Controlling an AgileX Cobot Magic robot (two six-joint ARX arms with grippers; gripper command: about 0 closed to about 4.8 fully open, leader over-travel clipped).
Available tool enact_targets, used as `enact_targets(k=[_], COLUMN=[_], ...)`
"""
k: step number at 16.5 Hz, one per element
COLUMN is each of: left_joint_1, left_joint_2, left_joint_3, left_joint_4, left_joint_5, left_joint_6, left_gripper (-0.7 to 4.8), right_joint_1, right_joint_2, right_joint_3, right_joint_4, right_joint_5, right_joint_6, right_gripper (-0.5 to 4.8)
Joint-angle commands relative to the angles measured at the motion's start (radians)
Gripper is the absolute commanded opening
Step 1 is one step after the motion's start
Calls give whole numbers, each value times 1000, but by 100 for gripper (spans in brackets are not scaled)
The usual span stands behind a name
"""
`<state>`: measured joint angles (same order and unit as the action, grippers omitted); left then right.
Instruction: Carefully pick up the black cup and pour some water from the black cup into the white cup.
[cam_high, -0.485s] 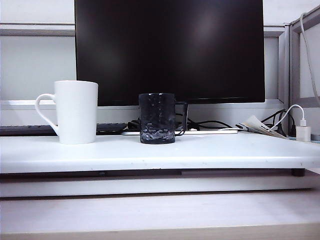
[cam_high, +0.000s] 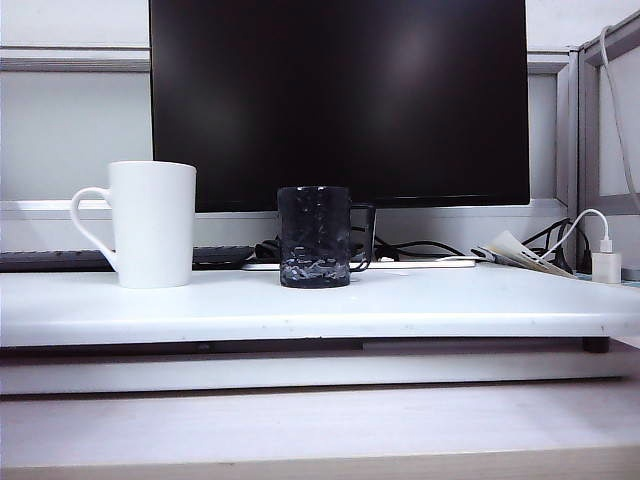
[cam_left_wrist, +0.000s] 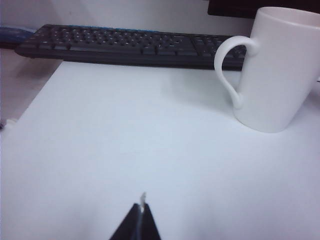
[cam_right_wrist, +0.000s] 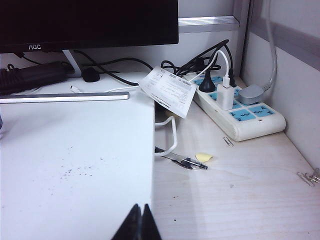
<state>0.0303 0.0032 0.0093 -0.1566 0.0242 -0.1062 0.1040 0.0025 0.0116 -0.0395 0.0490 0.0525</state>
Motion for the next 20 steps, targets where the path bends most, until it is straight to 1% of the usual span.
enact_targets(k=[1,2,3,4,5,6,8,10,11,13,15,16,17,19,20], left_joint_1=[1,1,1,1,1,1,1,1,1,1,-5,-27,-55,-149,-222], left_joint_2=[0,0,0,0,0,1,17,83,134,314,503,578,631,730,789], left_joint_3=[37,61,116,148,199,233,312,401,442,530,597,609,611,611,611], left_joint_4=[20,26,32,40,60,85,152,166,171,220,226,225,231,234,243], left_joint_5=[52,54,71,75,81,101,167,211,233,308,443,507,520,512,473], left_joint_6=[-54,-84,-116,-114,-114,-113,-111,-111,-111,-89,-89,-95,-112,-118,-116], left_gripper=[30,105,348,479,479,479,479,479,479,479,479,479,479,479,479], right_joint_1=[1,1,0,0,-1,-1,-1,0,0,0,7,24,48,87,100], right_joint_2=[0,0,1,5,19,43,132,269,354,538,706,775,826,925,984], right_joint_3=[88,134,214,264,336,389,492,630,708,837,904,916,916,914,914], right_joint_4=[13,13,16,19,42,85,169,150,128,119,125,127,126,113,112], right_joint_5=[-54,-55,-48,-29,-14,-15,-50,-81,-92,-168,-255,-286,-288,-288,-288], right_joint_6=[7,7,6,6,-2,-26,-62,-61,-61,-61,-51,-51,-50,-51,-51], right_gripper=[7,62,226,327,389,388,388,389,388,388,388,388,388,387,387])
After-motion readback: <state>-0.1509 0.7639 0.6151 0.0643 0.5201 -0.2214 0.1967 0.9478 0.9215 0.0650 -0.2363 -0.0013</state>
